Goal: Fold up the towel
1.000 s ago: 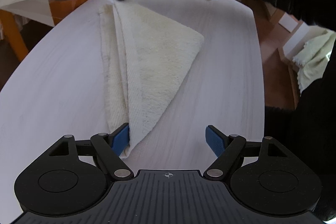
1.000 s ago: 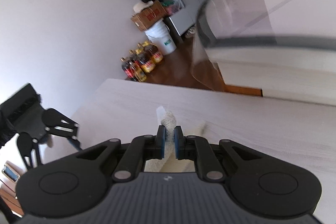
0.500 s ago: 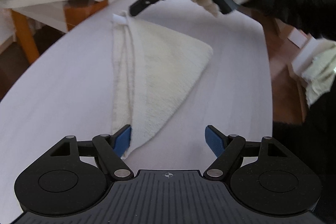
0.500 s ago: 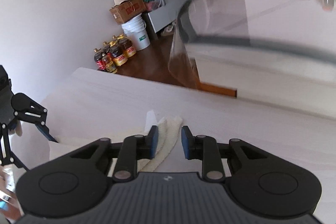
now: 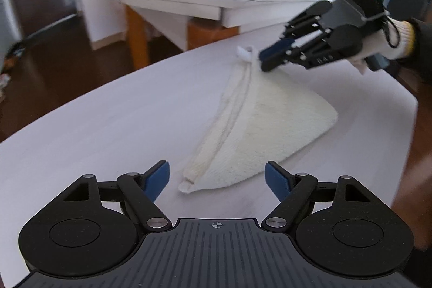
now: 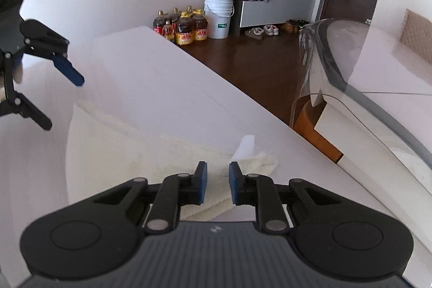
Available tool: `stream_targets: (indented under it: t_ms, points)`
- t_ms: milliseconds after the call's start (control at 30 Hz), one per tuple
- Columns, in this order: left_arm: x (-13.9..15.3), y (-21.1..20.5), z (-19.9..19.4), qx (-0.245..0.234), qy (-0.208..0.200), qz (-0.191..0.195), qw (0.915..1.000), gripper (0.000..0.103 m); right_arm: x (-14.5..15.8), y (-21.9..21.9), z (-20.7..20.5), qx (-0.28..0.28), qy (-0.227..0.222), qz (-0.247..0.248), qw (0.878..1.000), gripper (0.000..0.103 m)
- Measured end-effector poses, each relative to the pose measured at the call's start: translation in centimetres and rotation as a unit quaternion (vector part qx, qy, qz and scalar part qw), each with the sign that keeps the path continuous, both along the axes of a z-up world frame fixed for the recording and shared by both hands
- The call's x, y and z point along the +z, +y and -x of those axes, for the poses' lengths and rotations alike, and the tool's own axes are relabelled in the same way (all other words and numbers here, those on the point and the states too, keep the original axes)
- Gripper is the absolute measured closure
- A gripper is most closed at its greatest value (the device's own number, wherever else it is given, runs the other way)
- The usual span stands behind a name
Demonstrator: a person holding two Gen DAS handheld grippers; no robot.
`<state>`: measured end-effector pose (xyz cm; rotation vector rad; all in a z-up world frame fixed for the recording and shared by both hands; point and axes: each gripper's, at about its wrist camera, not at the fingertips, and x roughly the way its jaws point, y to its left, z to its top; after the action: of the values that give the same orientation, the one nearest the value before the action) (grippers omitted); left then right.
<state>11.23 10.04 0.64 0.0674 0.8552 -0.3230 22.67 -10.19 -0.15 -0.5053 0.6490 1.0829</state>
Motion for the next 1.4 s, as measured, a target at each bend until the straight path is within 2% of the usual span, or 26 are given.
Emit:
stream_targets:
  t_ms: [33, 100, 200, 300, 433, 733, 900, 1000, 1100, 1267, 1400]
  points:
    - [0.0, 0.2, -0.1, 0.018, -0.003, 0.018, 0.9997, 0.020, -0.2, 0.1, 0.2, 0.002, -0.003, 0.007, 1.000, 0.083]
    - [-0.1, 0.3, -0.4, 0.045, -0.008, 0.019, 0.9988, 0.020, -0.5, 0.3, 0.7, 0.004, -0.012, 0.021, 1.000, 0.083]
    - [-0.8, -0.1, -1.3, 0.062, -0.010, -0.011, 0.9979, 0.020, -0.6, 0.2, 1.5, -0.007, -0.009, 0.026, 1.000, 0.082]
    - [-1.6, -0.5, -2.1, 0.058, -0.004, -0.041, 0.9975, 0.019, -0.6, -0.4, 2.6, -0.027, -0.003, 0.024, 0.999, 0.082]
    - [-1.9, -0.4, -2.4, 0.047, -0.004, -0.061, 0.9970, 0.018, -0.3, -2.0, 4.2, -0.065, 0.010, 0.015, 0.998, 0.082]
    - [-1.8, -0.5, -2.2, 0.039, -0.013, -0.075, 0.9963, 0.017, -0.4, -3.3, 12.0, -0.172, 0.011, 0.005, 0.985, 0.082]
    - [-1.6, -0.5, -0.8, 0.043, -0.027, -0.075, 0.9959, 0.017, -0.3, -3.3, 13.5, -0.186, 0.002, -0.016, 0.982, 0.082]
    - [-1.0, -0.5, 0.2, 0.051, -0.038, -0.070, 0.9955, 0.016, 1.1, -3.5, 14.7, -0.165, 0.007, -0.061, 0.984, 0.082]
    - [-0.5, -0.9, 1.0, 0.047, -0.042, -0.062, 0.9961, 0.014, 1.7, -2.3, 16.4, -0.120, 0.012, -0.072, 0.990, 0.082]
    - [-0.9, -2.0, 1.4, 0.034, -0.040, -0.056, 0.9971, 0.014, 1.5, 0.4, 17.9, -0.064, -0.004, -0.060, 0.996, 0.082]
    - [-1.9, -2.7, 1.2, 0.032, -0.033, -0.070, 0.9965, 0.014, 0.4, 0.9, 17.9, -0.052, -0.007, -0.027, 0.998, 0.082]
